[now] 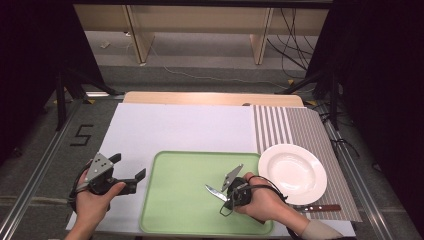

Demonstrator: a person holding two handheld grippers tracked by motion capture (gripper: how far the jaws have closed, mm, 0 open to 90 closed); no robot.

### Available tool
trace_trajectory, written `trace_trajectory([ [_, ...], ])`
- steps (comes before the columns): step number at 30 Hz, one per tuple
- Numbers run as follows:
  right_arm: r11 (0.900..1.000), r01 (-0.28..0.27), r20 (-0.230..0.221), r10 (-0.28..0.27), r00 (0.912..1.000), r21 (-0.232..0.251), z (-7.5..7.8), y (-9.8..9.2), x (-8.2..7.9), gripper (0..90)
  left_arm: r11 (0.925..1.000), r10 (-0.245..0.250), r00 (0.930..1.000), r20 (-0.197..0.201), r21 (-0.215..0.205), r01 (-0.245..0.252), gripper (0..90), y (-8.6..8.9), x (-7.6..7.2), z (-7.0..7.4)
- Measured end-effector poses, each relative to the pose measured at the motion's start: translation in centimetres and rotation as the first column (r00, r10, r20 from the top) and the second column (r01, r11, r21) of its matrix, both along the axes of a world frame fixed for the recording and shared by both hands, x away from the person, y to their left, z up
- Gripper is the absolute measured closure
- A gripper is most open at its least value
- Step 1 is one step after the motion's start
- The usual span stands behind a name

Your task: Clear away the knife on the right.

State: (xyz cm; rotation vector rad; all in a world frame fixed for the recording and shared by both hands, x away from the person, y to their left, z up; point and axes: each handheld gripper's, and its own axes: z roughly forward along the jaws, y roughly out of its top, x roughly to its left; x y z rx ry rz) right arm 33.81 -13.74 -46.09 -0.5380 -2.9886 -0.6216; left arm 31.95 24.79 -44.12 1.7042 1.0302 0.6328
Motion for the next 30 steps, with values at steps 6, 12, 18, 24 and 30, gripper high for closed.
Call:
trace_trajectory([
  [6, 1.000, 0.014, -0.001, -0.014, 0.9999, 0.003, 0.0, -0.2, 0.2, 90.0, 1.0000, -0.002, 1.0000, -0.003, 0.000, 0.002, 0.0, 0.0, 0.0, 0.0],
  [12, 1.000, 0.029, 0.001, -0.029, 0.9996, 0.005, 0.0, -0.5, 0.4, 90.0, 1.0000, -0.002, 1.0000, -0.002, -0.001, 0.002, 0.0, 0.0, 0.0, 0.0],
  [18, 0.999, 0.040, -0.002, -0.040, 0.9992, 0.003, 0.0, -1.3, 0.3, 90.0, 1.0000, -0.002, 1.0000, -0.004, -0.003, 0.002, 0.0, 0.0, 0.0, 0.0],
  [24, 0.997, 0.075, -0.007, -0.075, 0.9972, 0.003, 0.0, -2.3, 0.3, 90.0, 1.0000, -0.003, 1.0000, -0.005, -0.002, 0.003, 0.0, 0.0, 0.0, 0.0],
  [30, 0.995, 0.099, -0.009, -0.099, 0.9951, 0.003, 0.1, -3.0, 0.5, 90.0, 1.0000, -0.002, 1.0000, -0.005, -0.003, 0.002, 0.0, 0.0, 0.0, 0.0],
])
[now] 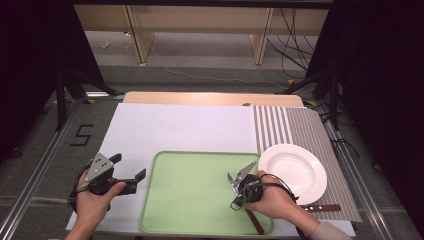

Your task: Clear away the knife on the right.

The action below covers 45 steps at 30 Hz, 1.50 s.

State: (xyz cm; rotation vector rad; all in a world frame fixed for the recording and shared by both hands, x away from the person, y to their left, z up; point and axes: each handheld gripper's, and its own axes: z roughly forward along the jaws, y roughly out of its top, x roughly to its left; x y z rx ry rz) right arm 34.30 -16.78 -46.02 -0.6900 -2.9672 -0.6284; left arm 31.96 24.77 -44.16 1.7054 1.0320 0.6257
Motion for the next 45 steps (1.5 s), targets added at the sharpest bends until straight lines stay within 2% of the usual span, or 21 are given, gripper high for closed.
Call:
trace_trajectory([
  [6, 1.000, 0.020, 0.005, -0.020, 0.9998, -0.003, 0.1, -0.9, 0.0, 90.0, 1.0000, 0.001, 1.0000, 0.000, 0.000, -0.001, 0.0, 0.0, 0.0, 0.0],
  [16, 0.997, 0.083, 0.012, -0.083, 0.9965, -0.004, 0.1, -2.4, 0.1, 90.0, 1.0000, 0.000, 1.0000, 0.000, 0.004, 0.000, 0.0, 0.0, 0.0, 0.0],
  [20, 0.995, 0.093, 0.025, -0.093, 0.9954, -0.017, 0.2, -2.8, 0.2, 90.0, 1.0000, 0.001, 1.0000, 0.000, 0.004, -0.001, 0.0, 0.0, 0.0, 0.0],
  [32, 0.992, 0.124, 0.020, -0.123, 0.9922, -0.029, 0.2, -4.0, 0.0, 90.0, 1.0000, 0.001, 1.0000, 0.001, 0.006, -0.001, 0.0, 0.0, 0.0, 0.0],
  [45, 0.995, 0.086, 0.015, -0.086, 0.9962, -0.044, 0.3, -4.2, -0.1, 90.0, 1.0000, 0.003, 1.0000, 0.000, 0.003, -0.003, 0.0, 0.0, 0.0, 0.0],
])
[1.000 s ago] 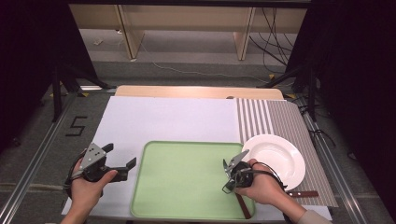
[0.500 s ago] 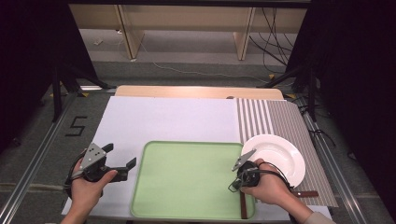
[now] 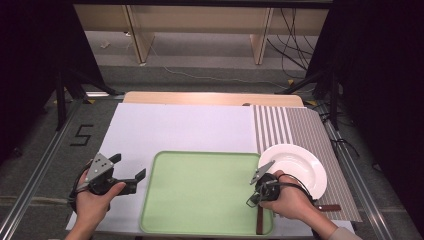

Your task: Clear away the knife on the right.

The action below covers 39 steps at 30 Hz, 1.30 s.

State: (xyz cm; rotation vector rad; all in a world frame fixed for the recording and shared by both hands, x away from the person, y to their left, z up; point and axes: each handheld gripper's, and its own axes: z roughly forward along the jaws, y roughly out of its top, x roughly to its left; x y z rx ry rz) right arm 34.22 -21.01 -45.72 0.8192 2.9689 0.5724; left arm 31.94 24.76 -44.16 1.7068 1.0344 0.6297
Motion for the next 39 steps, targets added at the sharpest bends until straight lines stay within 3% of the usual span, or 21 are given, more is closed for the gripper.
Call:
trace_trajectory([
  [6, 1.000, -0.016, 0.011, 0.017, 0.9998, -0.009, 0.1, -0.4, 0.0, 90.0, 1.0000, 0.002, 1.0000, -0.001, -0.002, -0.002, 0.0, 0.0, 0.0, 0.0],
  [17, 0.998, -0.035, 0.096, 0.029, 0.9950, 0.055, 2.2, -1.6, -0.8, 69.4, 0.9999, 0.009, 1.0000, -0.001, -0.006, -0.009, 0.0, 0.2, -0.1, 0.0],
  [23, 0.997, -0.015, 0.148, 0.004, 0.9890, 0.078, 3.5, -2.8, -1.3, 58.8, 1.0000, 0.009, 1.0000, 0.000, 0.000, -0.009, 0.0, 0.1, -0.1, 0.0],
  [28, 0.996, 0.024, 0.163, -0.039, 0.9859, 0.091, 4.0, -3.6, -1.6, 54.7, 1.0000, 0.006, 1.0000, 0.000, -0.001, -0.006, 0.0, 0.2, -0.1, 0.0],
  [39, 0.997, 0.033, 0.176, -0.046, 0.9834, 0.074, 4.3, -4.3, -1.6, 50.1, 1.0000, 0.001, 1.0000, 0.002, 0.000, -0.001, 0.0, 0.1, -0.1, 0.0],
])
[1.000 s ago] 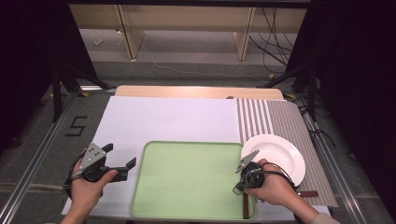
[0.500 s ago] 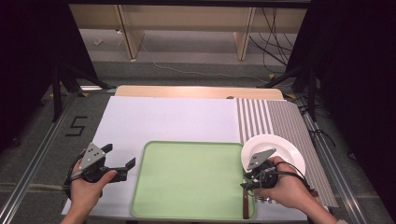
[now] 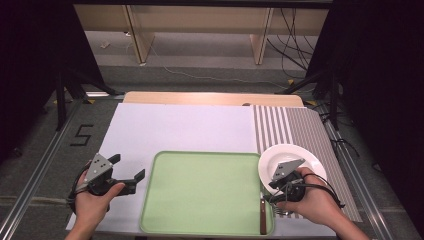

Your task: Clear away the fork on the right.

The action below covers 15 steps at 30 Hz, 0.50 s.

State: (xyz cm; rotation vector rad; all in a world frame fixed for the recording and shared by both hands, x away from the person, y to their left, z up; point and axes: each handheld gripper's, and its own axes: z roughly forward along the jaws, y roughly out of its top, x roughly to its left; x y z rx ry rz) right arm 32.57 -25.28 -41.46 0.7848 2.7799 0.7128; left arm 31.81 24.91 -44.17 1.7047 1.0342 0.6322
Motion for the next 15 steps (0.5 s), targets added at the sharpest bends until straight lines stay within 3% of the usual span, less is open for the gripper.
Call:
trace_trajectory([
  [3, 1.000, -0.001, 0.008, 0.001, 1.0000, 0.002, 0.2, -0.3, -0.1, 46.5, 1.0000, 0.002, 1.0000, 0.001, 0.000, -0.002, 0.0, 0.0, 0.1, 0.0],
  [4, 0.999, -0.031, 0.014, 0.031, 0.9994, 0.008, 0.2, -0.5, 0.1, 45.6, 1.0000, 0.004, 1.0000, 0.001, 0.001, -0.004, 0.0, 0.0, 0.1, 0.0],
  [5, 1.000, -0.003, 0.012, 0.003, 0.9999, -0.007, 0.2, -0.5, -0.2, 44.4, 1.0000, 0.003, 1.0000, 0.000, 0.000, -0.003, 0.0, 0.0, 0.1, 0.0],
  [15, 0.997, -0.029, 0.005, 0.029, 0.9996, -0.071, 0.4, -2.5, -1.0, 36.6, 1.0000, 0.002, 1.0000, -0.003, -0.001, -0.002, 0.0, -0.1, 0.0, 0.0],
])
